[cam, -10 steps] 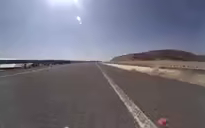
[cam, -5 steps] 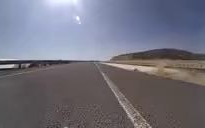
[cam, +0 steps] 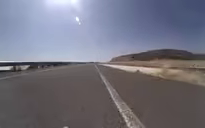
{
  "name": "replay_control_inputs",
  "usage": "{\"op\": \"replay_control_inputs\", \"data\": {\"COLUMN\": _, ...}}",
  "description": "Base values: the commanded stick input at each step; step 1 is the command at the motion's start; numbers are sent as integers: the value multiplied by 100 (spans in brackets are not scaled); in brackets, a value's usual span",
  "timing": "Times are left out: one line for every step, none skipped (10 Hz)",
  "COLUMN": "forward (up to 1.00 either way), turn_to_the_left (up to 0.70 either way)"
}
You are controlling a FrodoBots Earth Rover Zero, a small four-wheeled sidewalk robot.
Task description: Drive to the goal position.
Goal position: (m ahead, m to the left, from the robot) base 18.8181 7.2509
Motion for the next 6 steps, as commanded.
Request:
{"op": "replay_control_inputs", "data": {"forward": 100, "turn_to_the_left": 0}}
{"op": "replay_control_inputs", "data": {"forward": 100, "turn_to_the_left": 3}}
{"op": "replay_control_inputs", "data": {"forward": 100, "turn_to_the_left": 15}}
{"op": "replay_control_inputs", "data": {"forward": 100, "turn_to_the_left": 0}}
{"op": "replay_control_inputs", "data": {"forward": 100, "turn_to_the_left": 0}}
{"op": "replay_control_inputs", "data": {"forward": 100, "turn_to_the_left": 0}}
